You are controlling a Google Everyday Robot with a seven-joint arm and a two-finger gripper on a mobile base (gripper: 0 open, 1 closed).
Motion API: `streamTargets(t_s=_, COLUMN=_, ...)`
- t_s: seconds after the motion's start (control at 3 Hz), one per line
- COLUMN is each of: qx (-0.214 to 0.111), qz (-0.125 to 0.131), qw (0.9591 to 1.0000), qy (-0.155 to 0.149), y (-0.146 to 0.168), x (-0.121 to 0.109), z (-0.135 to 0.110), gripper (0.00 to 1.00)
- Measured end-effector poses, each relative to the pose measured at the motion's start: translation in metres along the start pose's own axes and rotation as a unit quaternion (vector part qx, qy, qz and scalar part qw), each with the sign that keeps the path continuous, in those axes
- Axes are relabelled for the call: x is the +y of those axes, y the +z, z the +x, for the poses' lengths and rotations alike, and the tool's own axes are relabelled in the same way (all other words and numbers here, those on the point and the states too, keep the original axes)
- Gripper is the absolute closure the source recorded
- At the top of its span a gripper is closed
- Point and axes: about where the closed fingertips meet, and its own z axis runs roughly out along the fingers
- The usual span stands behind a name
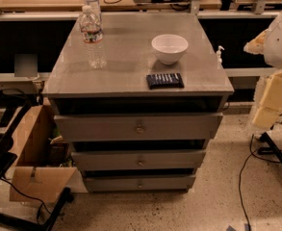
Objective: Open bottom drawer
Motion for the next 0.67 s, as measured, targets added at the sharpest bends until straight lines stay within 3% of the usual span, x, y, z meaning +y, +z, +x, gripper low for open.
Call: streamTargets(t_s=0.67, qx=-0.004, qz=0.004, qw=1.0000, qy=0.004, y=0.0099, x=-0.0009, z=0.0045, gripper=0.00)
